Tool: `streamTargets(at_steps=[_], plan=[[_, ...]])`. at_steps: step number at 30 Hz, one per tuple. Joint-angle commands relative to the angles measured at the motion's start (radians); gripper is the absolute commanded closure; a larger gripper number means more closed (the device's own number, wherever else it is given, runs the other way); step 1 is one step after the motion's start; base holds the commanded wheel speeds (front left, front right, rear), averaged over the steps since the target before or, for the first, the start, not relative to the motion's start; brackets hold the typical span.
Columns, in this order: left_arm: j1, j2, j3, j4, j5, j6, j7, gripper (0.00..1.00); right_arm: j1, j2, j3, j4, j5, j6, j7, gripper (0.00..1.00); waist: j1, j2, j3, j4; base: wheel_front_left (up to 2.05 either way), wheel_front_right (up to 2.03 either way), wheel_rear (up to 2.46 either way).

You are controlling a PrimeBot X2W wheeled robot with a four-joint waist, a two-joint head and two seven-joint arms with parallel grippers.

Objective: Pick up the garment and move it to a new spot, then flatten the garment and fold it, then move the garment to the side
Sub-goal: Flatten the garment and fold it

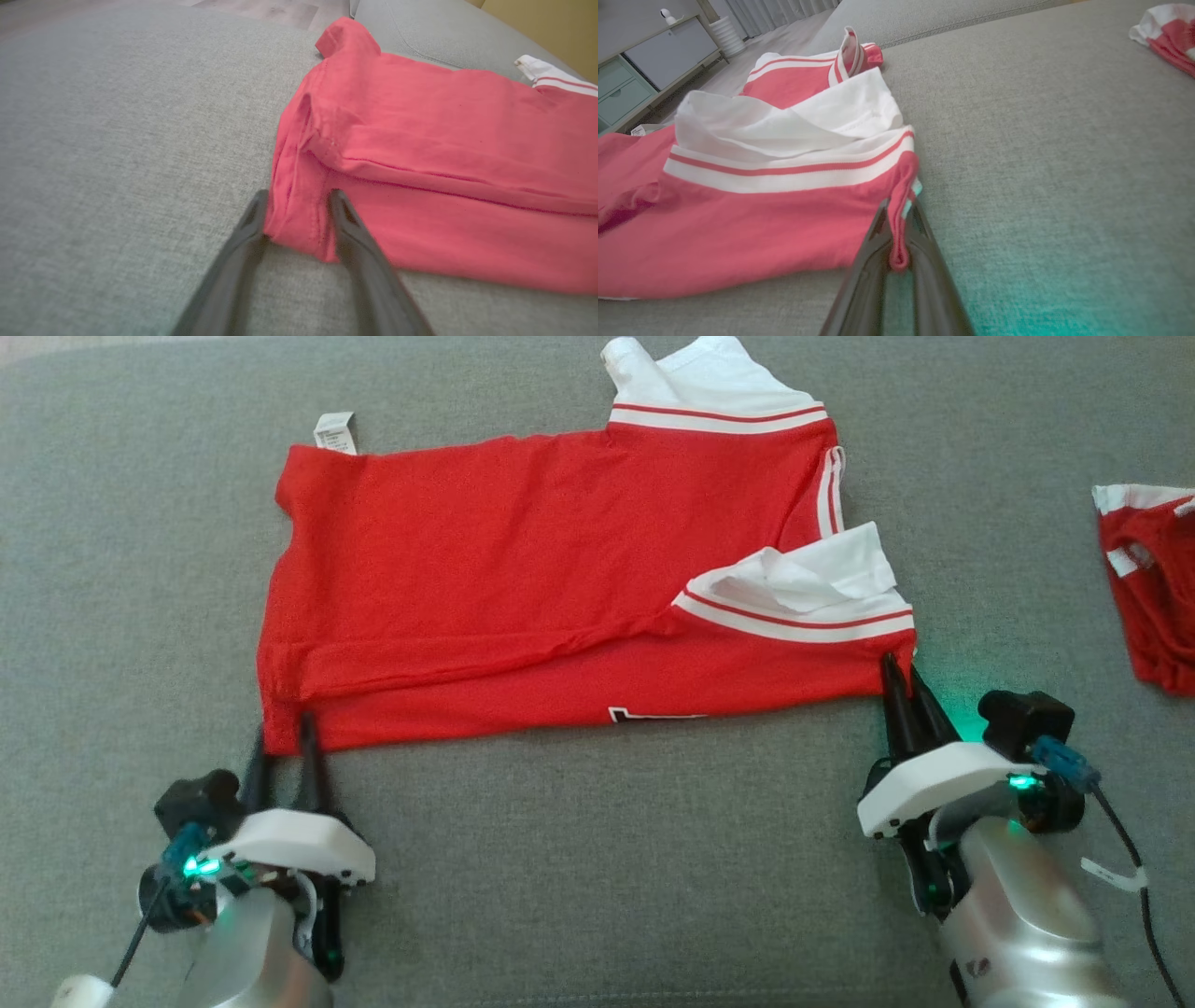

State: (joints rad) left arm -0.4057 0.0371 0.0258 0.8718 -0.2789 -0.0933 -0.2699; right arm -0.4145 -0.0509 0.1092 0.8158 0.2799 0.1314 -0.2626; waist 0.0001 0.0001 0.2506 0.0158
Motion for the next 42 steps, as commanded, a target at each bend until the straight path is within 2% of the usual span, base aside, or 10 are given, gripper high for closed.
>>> streamTargets(at_steps=[1, 7, 13, 22, 32, 33, 34, 35, 39, 42], plan=[[0.011, 0.013, 0.017, 0.015, 0.000, -0.009, 0.008, 1.00, 0.013, 0.001, 0.028, -0.031, 0.009, -0.001, 0.001, 1.00, -0.0001, -0.0001, -0.005, 0.002, 0.00, 0.00, 0.00], [0.013, 0.013, 0.051, -0.122, 0.016, -0.022, 0.008, 1.00, 0.002, 0.001, 0.036, -0.070, 0.066, -0.001, 0.001, 1.00, -0.0001, -0.0001, -0.040, 0.014, 0.00, 0.00, 0.00], [-0.016, 0.038, 0.098, -0.241, 0.059, -0.029, 0.008, 1.00, -0.098, 0.001, 0.025, -0.084, 0.098, -0.001, 0.001, 1.00, -0.0001, -0.0001, -0.119, 0.015, 0.00, 0.00, 0.00], [0.067, 0.043, 0.121, -0.181, 0.077, -0.033, 0.008, 1.00, -0.065, 0.001, 0.049, -0.023, 0.172, -0.001, 0.001, 1.00, -0.0001, -0.0001, -0.243, 0.004, 0.00, 0.00, 0.00], [0.264, 0.014, 0.103, -0.131, 0.027, -0.028, 0.008, 1.00, 0.165, 0.001, 0.073, -0.020, 0.195, -0.001, 0.001, 1.00, -0.0001, -0.0001, -0.234, 0.001, 0.00, 0.00, 0.00], [0.268, 0.014, 0.092, -0.129, 0.008, -0.026, 0.008, 0.60, 0.174, 0.001, 0.077, -0.023, 0.195, -0.001, 0.001, 0.87, -0.0001, -0.0001, -0.227, -0.001, 0.00, 0.00, 0.00], [0.267, 0.014, 0.080, -0.134, 0.001, -0.021, 0.008, 0.00, 0.178, 0.001, 0.082, -0.023, 0.193, -0.001, 0.001, 0.27, -0.0001, -0.0001, -0.221, -0.001, 0.00, 0.00, 0.00], [0.263, 0.014, 0.073, -0.145, -0.001, -0.013, 0.008, 0.00, 0.177, 0.001, 0.079, -0.031, 0.194, -0.001, 0.001, 0.00, -0.0001, -0.0001, -0.214, -0.002, 0.00, 0.00, 0.00], [0.211, 0.017, 0.069, -0.210, 0.035, 0.008, 0.008, 0.00, 0.142, 0.001, 0.053, -0.077, 0.160, -0.001, 0.001, 0.00, -0.0001, -0.0001, -0.183, 0.000, 0.00, 0.00, 0.00], [0.127, 0.058, 0.053, -0.203, 0.071, -0.004, 0.008, 0.00, 0.101, 0.001, 0.049, -0.103, 0.151, -0.001, 0.001, 0.00, -0.0001, -0.0001, -0.152, 0.003, 0.00, 0.00, 0.00]])
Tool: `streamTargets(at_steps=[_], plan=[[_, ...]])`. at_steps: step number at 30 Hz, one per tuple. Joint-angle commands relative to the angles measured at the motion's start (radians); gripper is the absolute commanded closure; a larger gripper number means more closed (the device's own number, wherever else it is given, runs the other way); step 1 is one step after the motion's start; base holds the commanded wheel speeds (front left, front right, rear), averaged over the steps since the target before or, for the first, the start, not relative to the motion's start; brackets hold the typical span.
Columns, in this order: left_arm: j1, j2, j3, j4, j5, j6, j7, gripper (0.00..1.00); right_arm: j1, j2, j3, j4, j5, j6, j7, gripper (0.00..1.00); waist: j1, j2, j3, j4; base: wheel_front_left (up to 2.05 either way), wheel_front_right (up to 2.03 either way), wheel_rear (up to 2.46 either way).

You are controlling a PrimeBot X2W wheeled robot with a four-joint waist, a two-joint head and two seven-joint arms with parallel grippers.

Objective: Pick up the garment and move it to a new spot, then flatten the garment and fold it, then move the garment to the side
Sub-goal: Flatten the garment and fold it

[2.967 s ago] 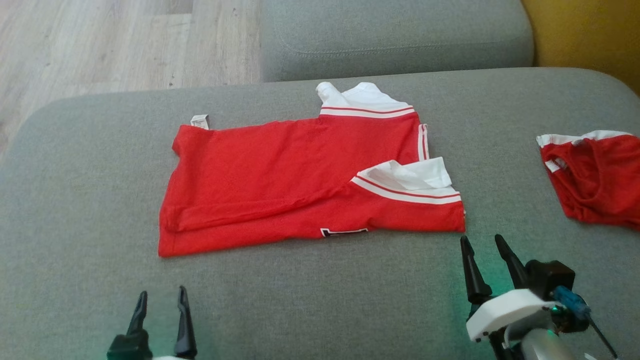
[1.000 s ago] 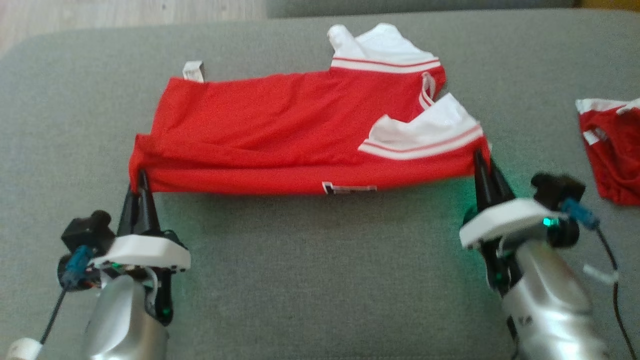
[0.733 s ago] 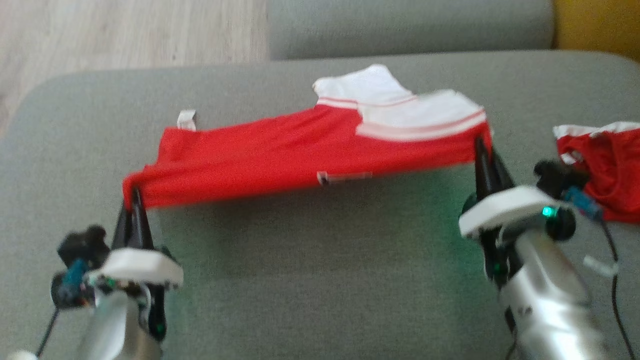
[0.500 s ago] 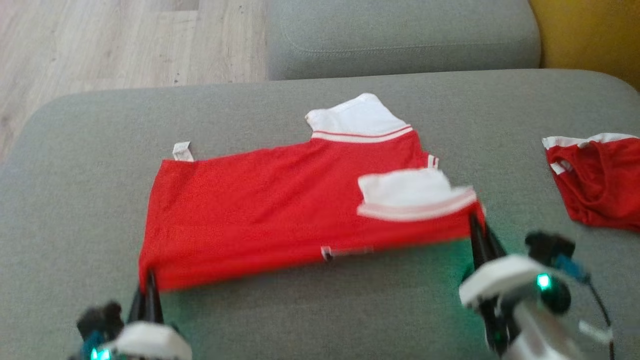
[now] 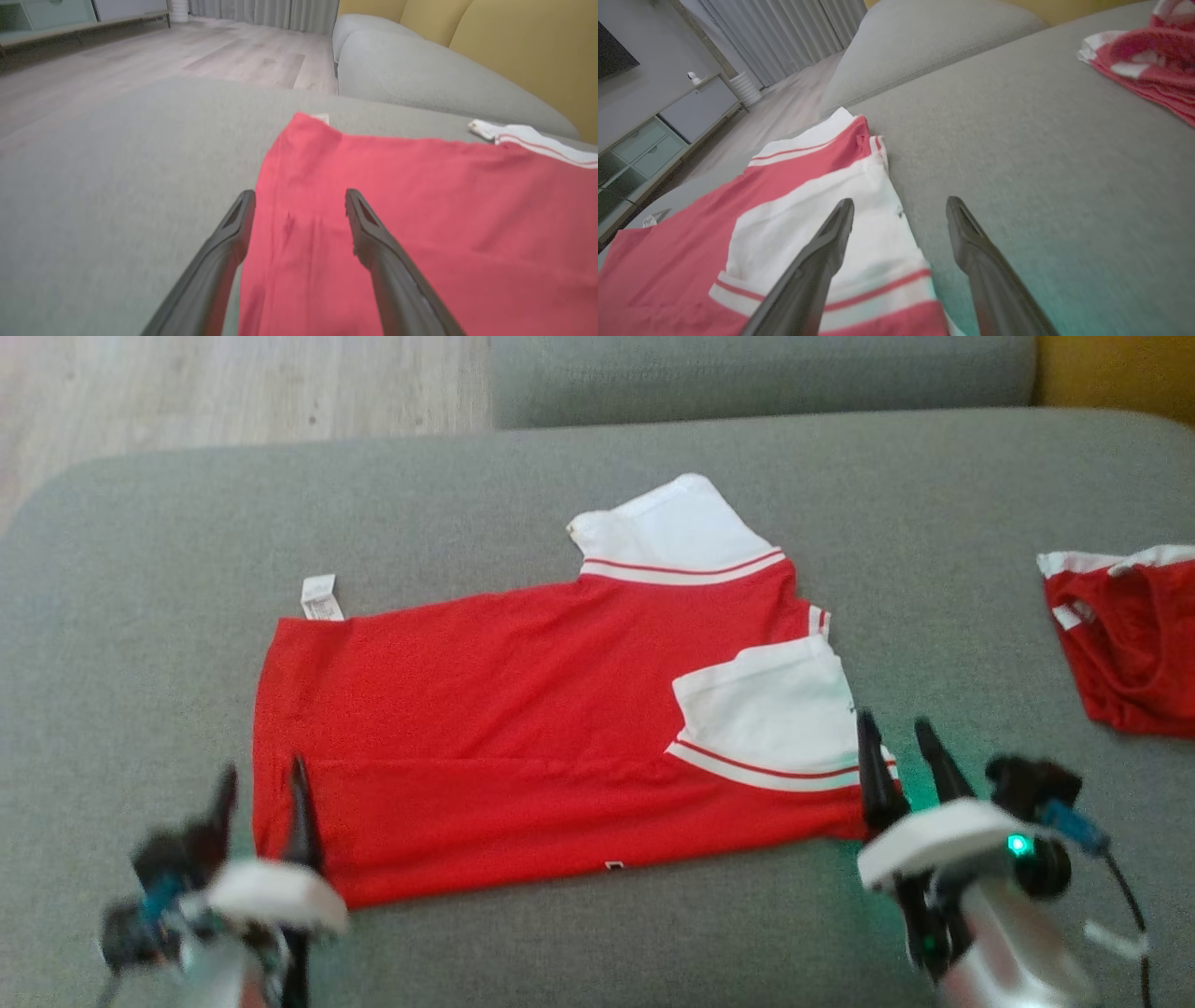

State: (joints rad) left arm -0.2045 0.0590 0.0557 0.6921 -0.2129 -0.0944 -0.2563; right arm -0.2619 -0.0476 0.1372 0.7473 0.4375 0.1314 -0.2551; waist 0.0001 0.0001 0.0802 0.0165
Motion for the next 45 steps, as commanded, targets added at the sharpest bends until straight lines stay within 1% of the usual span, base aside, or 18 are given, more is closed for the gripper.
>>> streamTargets(at_steps=[1, 4, 7, 10, 12, 15, 19, 24, 26, 31, 32, 33, 34, 36, 41, 45], plan=[[-0.112, 0.055, 0.017, -0.010, 0.008, -0.009, -0.006, 0.00, -0.069, -0.003, 0.025, -0.040, -0.010, -0.001, -0.007, 0.00, -0.0001, -0.0001, 0.031, 0.002, 0.00, 0.00, 0.00], [-0.238, 0.130, -0.018, 0.063, 0.008, -0.028, 0.054, 0.00, -0.124, -0.003, 0.046, -0.052, -0.015, -0.001, -0.007, 0.00, -0.0001, -0.0001, 0.070, -0.001, 0.00, 0.00, 0.00], [-0.351, 0.198, -0.075, 0.118, -0.002, -0.035, 0.120, 0.00, -0.182, -0.003, 0.065, -0.056, -0.019, -0.001, -0.006, 0.00, -0.0001, -0.0001, 0.112, -0.007, 0.00, 0.00, 0.00], [-0.430, 0.243, -0.165, 0.149, -0.069, -0.036, 0.189, 0.00, -0.228, -0.003, 0.081, -0.054, -0.016, -0.001, -0.006, 0.00, -0.0001, -0.0001, 0.150, -0.013, 0.00, 0.00, 0.00], [-0.463, 0.271, -0.216, 0.158, -0.125, -0.036, 0.217, 0.00, -0.251, -0.003, 0.091, -0.051, -0.013, -0.001, -0.006, 0.00, -0.0001, -0.0001, 0.170, -0.017, 0.00, 0.00, 0.00], [-0.494, 0.305, -0.275, 0.159, -0.214, -0.036, 0.235, 0.00, -0.274, -0.003, 0.106, -0.048, -0.004, -0.001, -0.006, 0.00, -0.0001, -0.0001, 0.194, -0.023, 0.00, 0.00, 0.00], [-0.513, 0.353, -0.337, 0.183, -0.279, -0.036, 0.219, 0.00, -0.290, -0.003, 0.118, -0.049, 0.006, -0.001, -0.006, 0.00, -0.0001, -0.0001, 0.218, -0.031, 0.00, 0.00, 0.00], [-0.533, 0.369, -0.373, 0.218, -0.330, -0.036, 0.188, 0.00, -0.298, -0.003, 0.118, -0.053, 0.004, -0.001, -0.006, 0.00, -0.0001, -0.0001, 0.234, -0.035, 0.00, 0.00, 0.00], [-0.550, 0.374, -0.402, 0.240, -0.354, -0.036, 0.169, 0.00, -0.308, -0.003, 0.115, -0.055, -0.003, -0.001, -0.007, 0.00, -0.0001, -0.0001, 0.246, -0.036, 0.00, 0.00, 0.00], [-0.579, 0.378, -0.455, 0.269, -0.396, -0.036, 0.160, 0.00, -0.332, -0.003, 0.118, -0.058, -0.010, -0.001, -0.007, 0.00, -0.0001, -0.0001, 0.266, -0.035, 0.00, 0.00, 0.00], [-0.586, 0.379, -0.465, 0.276, -0.402, -0.036, 0.158, 0.16, -0.338, -0.003, 0.120, -0.058, -0.010, -0.001, -0.007, 0.00, -0.0001, -0.0001, 0.270, -0.035, 0.00, 0.00, 0.00], [-0.591, 0.379, -0.475, 0.282, -0.408, -0.036, 0.158, 0.38, -0.344, -0.003, 0.122, -0.059, -0.010, -0.001, -0.007, 0.00, -0.0001, -0.0001, 0.274, -0.034, 0.00, 0.00, 0.00], [-0.597, 0.379, -0.486, 0.289, -0.413, -0.036, 0.159, 0.69, -0.352, -0.003, 0.126, -0.059, -0.011, -0.001, -0.007, 0.00, -0.0001, -0.0001, 0.278, -0.034, 0.00, 0.00, 0.00], [-0.606, 0.379, -0.504, 0.298, -0.424, -0.036, 0.153, 1.00, -0.370, -0.003, 0.135, -0.053, -0.011, -0.001, -0.004, 0.00, -0.0001, -0.0001, 0.284, -0.032, 0.00, 0.00, 0.00], [-0.632, 0.374, -0.552, 0.301, -0.439, -0.036, 0.101, 1.00, -0.454, -0.006, 0.138, -0.012, -0.066, -0.001, 0.061, 0.00, -0.0001, -0.0001, 0.295, -0.008, 0.00, 0.00, 0.00], [-0.659, 0.351, -0.594, 0.292, -0.450, -0.036, 0.065, 1.00, -0.553, -0.030, 0.121, 0.038, -0.120, -0.001, 0.139, 0.00, -0.0001, -0.0001, 0.307, 0.033, 0.00, 0.00, 0.00]])
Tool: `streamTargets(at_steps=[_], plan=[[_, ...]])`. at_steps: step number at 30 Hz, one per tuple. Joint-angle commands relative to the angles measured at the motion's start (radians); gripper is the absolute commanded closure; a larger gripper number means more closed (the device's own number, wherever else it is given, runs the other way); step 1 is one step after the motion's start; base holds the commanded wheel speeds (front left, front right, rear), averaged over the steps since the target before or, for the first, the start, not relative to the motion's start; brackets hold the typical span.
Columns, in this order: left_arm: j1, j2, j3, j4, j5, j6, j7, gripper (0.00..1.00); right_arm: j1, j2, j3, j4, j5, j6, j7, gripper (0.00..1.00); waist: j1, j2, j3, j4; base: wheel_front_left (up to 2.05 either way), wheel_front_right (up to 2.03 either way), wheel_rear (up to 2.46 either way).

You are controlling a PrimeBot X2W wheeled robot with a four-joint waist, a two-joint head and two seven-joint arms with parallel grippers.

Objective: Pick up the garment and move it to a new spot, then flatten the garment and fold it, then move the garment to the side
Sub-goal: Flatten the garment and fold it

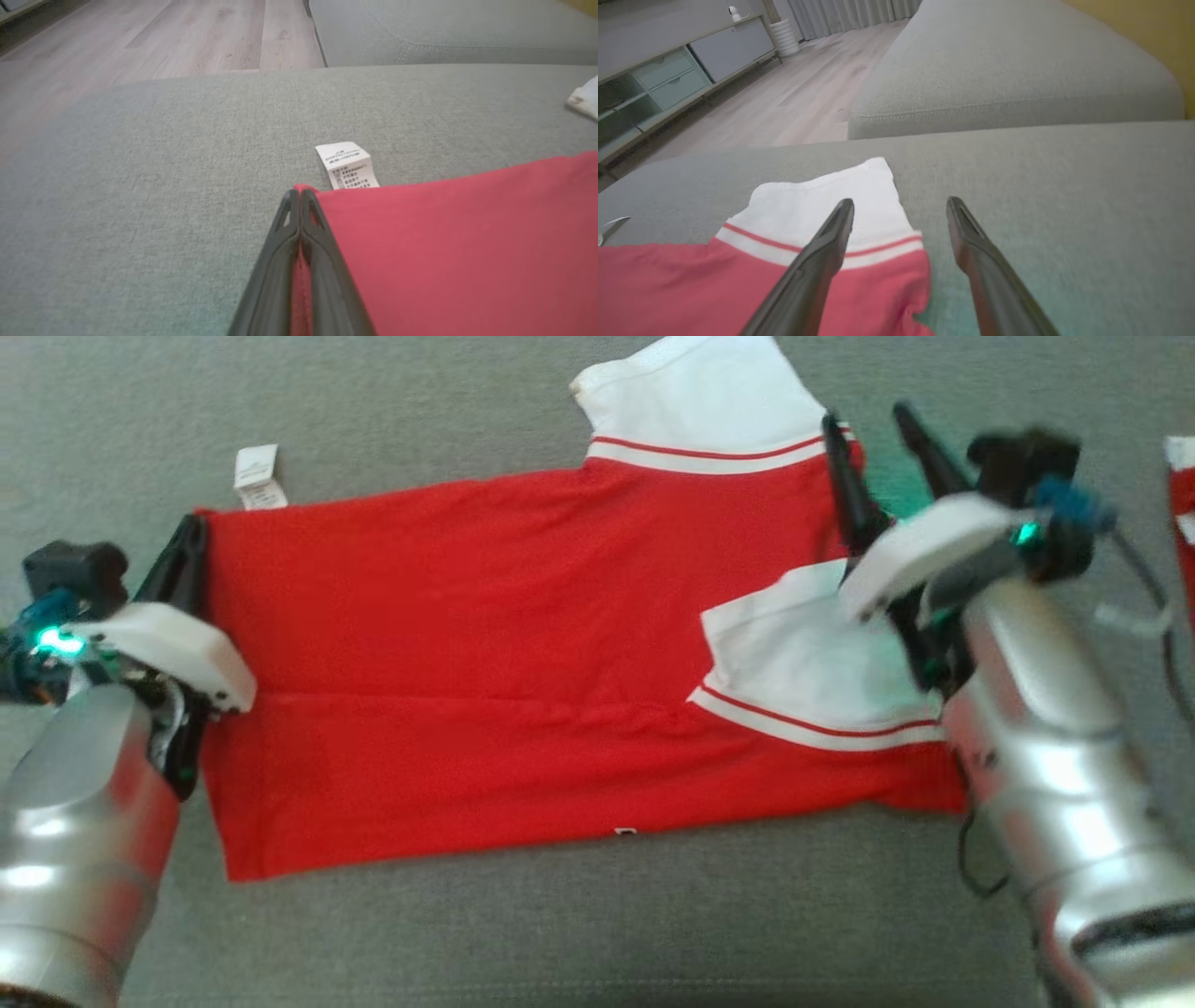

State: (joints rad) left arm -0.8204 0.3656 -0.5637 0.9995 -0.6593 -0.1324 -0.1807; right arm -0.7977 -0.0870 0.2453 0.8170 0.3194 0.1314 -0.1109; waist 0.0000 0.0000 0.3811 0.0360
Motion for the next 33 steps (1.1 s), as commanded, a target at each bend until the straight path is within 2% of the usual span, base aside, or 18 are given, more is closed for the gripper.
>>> streamTargets(at_steps=[1, 6, 11, 16, 22, 24, 25, 26, 29, 33], plan=[[-0.050, 0.036, 0.015, -0.018, -0.004, 0.002, -0.019, 1.00, -0.045, 0.003, 0.008, -0.013, -0.013, -0.001, 0.022, 0.00, 0.0000, 0.0000, 0.010, 0.026, 0.00, 0.00, 0.00], [-0.091, -0.031, -0.037, -0.036, -0.010, 0.002, -0.052, 1.00, -0.174, -0.039, -0.030, 0.101, -0.065, -0.001, 0.144, 0.00, 0.0000, 0.0000, 0.030, 0.107, 0.00, 0.00, 0.00], [-0.128, -0.084, -0.091, -0.044, -0.014, 0.002, -0.068, 1.00, -0.273, -0.068, -0.065, 0.210, -0.133, -0.001, 0.207, 0.00, 0.0000, 0.0000, 0.053, 0.180, 0.00, 0.00, 0.00], [-0.156, -0.120, -0.131, -0.043, -0.038, 0.002, -0.076, 1.00, -0.345, -0.079, -0.109, 0.300, -0.194, -0.001, 0.234, 0.00, 0.0000, 0.0000, 0.076, 0.232, 0.00, 0.00, 0.00], [-0.167, -0.144, -0.167, -0.035, -0.060, 0.002, -0.079, 1.00, -0.380, -0.086, -0.140, 0.370, -0.264, -0.001, 0.244, 0.01, 0.0000, 0.0000, 0.085, 0.255, 0.00, 0.00, 0.00], [-0.168, -0.150, -0.179, -0.031, -0.068, 0.002, -0.080, 1.00, -0.386, -0.090, -0.163, 0.390, -0.288, -0.001, 0.240, 0.09, 0.0000, 0.0000, 0.085, 0.260, 0.00, 0.00, 0.00], [-0.169, -0.152, -0.183, -0.032, -0.072, 0.002, -0.080, 1.00, -0.387, -0.092, -0.177, 0.397, -0.298, -0.001, 0.239, 0.22, 0.0000, 0.0000, 0.085, 0.262, 0.00, 0.00, 0.00], [-0.169, -0.153, -0.185, -0.035, -0.075, 0.002, -0.081, 1.00, -0.389, -0.092, -0.188, 0.403, -0.308, -0.001, 0.236, 0.37, 0.0000, 0.0000, 0.086, 0.264, 0.00, 0.00, 0.00], [-0.171, -0.154, -0.186, -0.044, -0.082, 0.002, -0.081, 1.00, -0.394, -0.092, -0.217, 0.413, -0.339, -0.001, 0.227, 1.00, 0.0000, 0.0000, 0.088, 0.269, 0.00, 0.00, 0.00], [-0.179, -0.144, -0.148, -0.068, -0.071, 0.002, -0.081, 1.00, -0.406, -0.090, -0.266, 0.401, -0.364, -0.001, 0.165, 1.00, 0.0000, 0.0000, 0.094, 0.269, 0.00, 0.00, 0.00]])
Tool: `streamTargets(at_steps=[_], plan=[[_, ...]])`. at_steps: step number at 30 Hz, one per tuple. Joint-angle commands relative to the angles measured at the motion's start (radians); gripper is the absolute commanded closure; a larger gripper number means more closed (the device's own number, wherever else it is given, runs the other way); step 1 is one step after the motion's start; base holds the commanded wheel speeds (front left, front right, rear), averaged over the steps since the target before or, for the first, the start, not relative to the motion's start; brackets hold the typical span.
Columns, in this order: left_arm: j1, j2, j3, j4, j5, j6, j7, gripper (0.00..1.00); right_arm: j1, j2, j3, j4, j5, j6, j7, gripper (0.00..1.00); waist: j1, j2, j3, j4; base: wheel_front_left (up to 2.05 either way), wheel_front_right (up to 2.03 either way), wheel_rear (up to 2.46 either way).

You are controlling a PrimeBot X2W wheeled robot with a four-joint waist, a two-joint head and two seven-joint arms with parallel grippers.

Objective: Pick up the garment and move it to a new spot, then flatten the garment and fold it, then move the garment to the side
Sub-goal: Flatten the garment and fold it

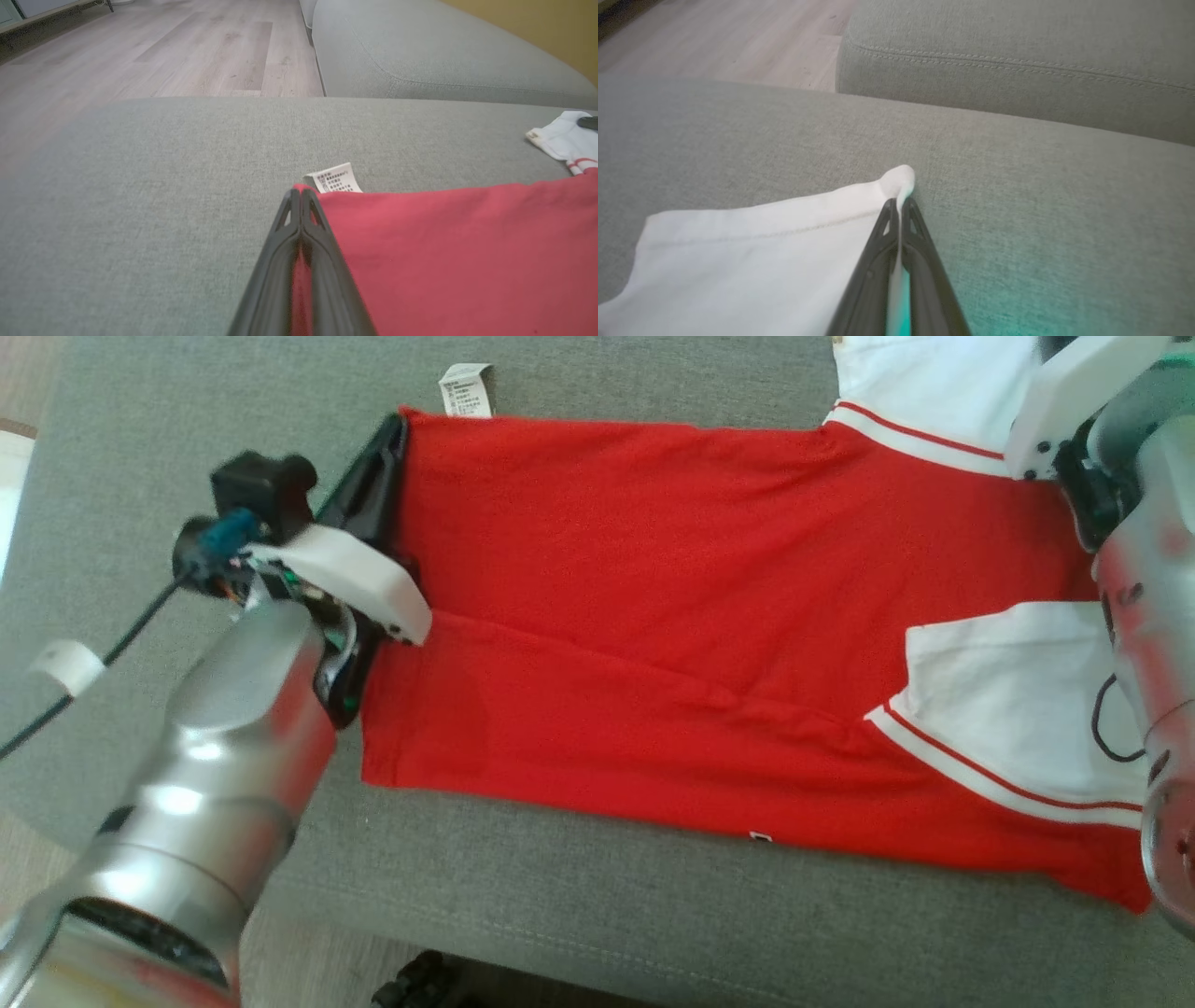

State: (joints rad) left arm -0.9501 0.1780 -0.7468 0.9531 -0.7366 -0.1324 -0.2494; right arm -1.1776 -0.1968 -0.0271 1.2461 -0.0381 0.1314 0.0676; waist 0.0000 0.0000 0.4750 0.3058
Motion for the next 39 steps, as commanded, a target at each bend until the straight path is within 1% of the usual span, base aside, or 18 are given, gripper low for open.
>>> streamTargets(at_steps=[1, 5, 9, 13, 17, 20, 24, 28, 30, 35, 39], plan=[[-0.051, 0.048, 0.051, -0.030, 0.018, 0.002, -0.012, 1.00, -0.030, 0.022, -0.007, -0.036, -0.013, -0.001, -0.039, 1.00, 0.0000, 0.0000, 0.001, -0.004, 0.00, 0.00, 0.00], [-0.041, 0.063, 0.147, -0.115, 0.088, 0.026, -0.012, 1.00, -0.034, 0.031, -0.054, -0.067, -0.050, -0.001, -0.149, 1.00, 0.0000, 0.0000, -0.008, -0.025, 0.00, 0.00, 0.00], [0.002, 0.076, 0.244, -0.198, 0.174, 0.046, -0.012, 1.00, -0.039, 0.057, -0.089, -0.078, -0.062, -0.001, -0.242, 1.00, 0.0000, 0.0000, -0.031, -0.066, 0.00, 0.00, 0.00], [0.058, 0.088, 0.340, -0.262, 0.254, 0.053, -0.012, 1.00, -0.039, 0.095, -0.065, -0.090, -0.057, -0.001, -0.301, 1.00, 0.0000, 0.0000, -0.057, -0.119, 0.00, 0.00, 0.00], [0.126, 0.098, 0.415, -0.270, 0.311, 0.054, -0.012, 1.00, 0.004, 0.127, 0.004, -0.130, 0.009, -0.001, -0.326, 1.00, 0.0000, 0.0000, -0.088, -0.174, 0.00, 0.00, 0.00], [0.183, 0.103, 0.471, -0.280, 0.348, 0.062, -0.012, 1.00, 0.095, 0.138, 0.080, -0.239, 0.098, -0.001, -0.329, 1.00, 0.0000, 0.0000, -0.113, -0.210, 0.00, 0.00, 0.00], [0.274, 0.107, 0.545, -0.304, 0.389, 0.076, -0.012, 1.00, 0.292, 0.141, 0.174, -0.419, 0.248, -0.001, -0.329, 1.00, 0.0000, 0.0000, -0.154, -0.253, 0.00, 0.00, 0.00], [0.366, 0.108, 0.607, -0.349, 0.444, 0.092, -0.012, 1.00, 0.497, 0.125, 0.247, -0.566, 0.365, -0.001, -0.329, 1.00, 0.0000, 0.0000, -0.190, -0.287, 0.00, 0.00, 0.00], [0.417, 0.100, 0.636, -0.374, 0.468, 0.100, -0.012, 1.00, 0.587, 0.118, 0.269, -0.624, 0.414, -0.001, -0.329, 1.00, 0.0000, 0.0000, -0.208, -0.299, 0.00, 0.00, 0.00], [0.523, 0.072, 0.695, -0.392, 0.495, 0.114, -0.012, 1.00, 0.719, 0.108, 0.296, -0.682, 0.474, -0.001, -0.329, 1.00, 0.0000, 0.0000, -0.237, -0.312, 0.00, 0.00, 0.00], [0.597, 0.031, 0.728, -0.394, 0.523, 0.113, -0.012, 1.00, 0.785, 0.106, 0.299, -0.685, 0.506, -0.001, -0.329, 1.00, 0.0000, 0.0000, -0.260, -0.308, 0.00, 0.00, 0.00]])
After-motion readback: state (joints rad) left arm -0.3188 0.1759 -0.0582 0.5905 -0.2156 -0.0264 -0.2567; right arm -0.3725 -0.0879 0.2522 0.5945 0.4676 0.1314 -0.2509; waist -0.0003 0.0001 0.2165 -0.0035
